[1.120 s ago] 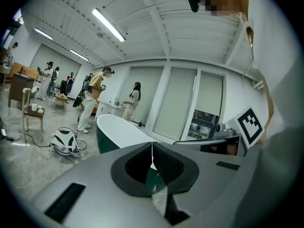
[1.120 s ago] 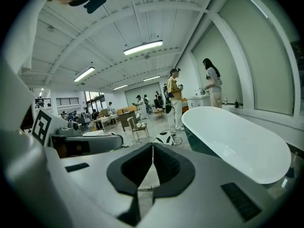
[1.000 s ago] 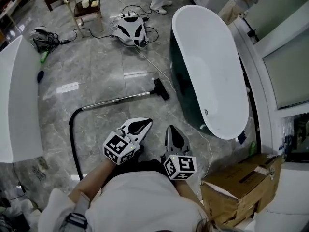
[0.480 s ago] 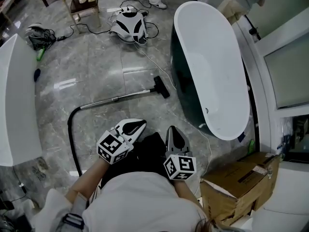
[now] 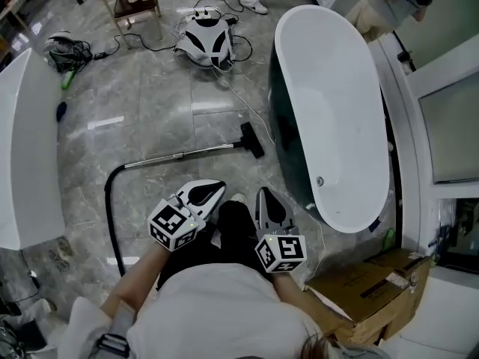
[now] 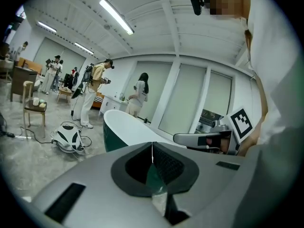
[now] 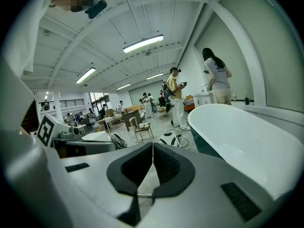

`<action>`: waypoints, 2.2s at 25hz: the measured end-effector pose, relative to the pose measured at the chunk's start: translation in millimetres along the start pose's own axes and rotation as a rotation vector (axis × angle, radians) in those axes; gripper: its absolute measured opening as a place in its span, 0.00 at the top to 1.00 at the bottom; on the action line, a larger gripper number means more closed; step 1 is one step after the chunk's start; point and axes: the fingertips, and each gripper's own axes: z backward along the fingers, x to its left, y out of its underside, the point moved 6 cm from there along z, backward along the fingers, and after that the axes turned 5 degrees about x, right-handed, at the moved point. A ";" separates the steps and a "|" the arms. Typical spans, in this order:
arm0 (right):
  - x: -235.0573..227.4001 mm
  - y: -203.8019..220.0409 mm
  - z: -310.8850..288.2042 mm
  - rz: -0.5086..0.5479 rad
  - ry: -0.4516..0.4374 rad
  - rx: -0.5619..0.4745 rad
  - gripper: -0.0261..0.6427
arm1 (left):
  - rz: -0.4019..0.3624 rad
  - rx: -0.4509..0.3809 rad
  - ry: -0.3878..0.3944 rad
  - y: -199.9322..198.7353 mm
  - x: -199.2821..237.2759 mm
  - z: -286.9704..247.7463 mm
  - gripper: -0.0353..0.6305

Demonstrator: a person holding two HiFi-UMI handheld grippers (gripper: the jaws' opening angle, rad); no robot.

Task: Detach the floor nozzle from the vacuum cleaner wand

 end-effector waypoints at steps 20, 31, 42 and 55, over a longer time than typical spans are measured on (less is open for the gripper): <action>-122.3 -5.6 -102.8 0.118 -0.156 0.125 0.94 | 0.022 0.050 -0.021 -4.3 47.0 -126.2 0.93; -160.1 78.5 -226.5 0.159 -0.147 0.222 0.94 | 0.015 0.085 -0.025 76.1 169.6 -175.3 0.93; -200.0 203.8 -333.1 0.364 -0.242 0.381 0.94 | 0.042 0.269 0.028 237.1 252.2 -223.0 0.93; -256.2 378.6 -420.7 0.514 -0.284 0.559 0.93 | -0.021 0.426 0.045 393.5 348.6 -310.5 0.93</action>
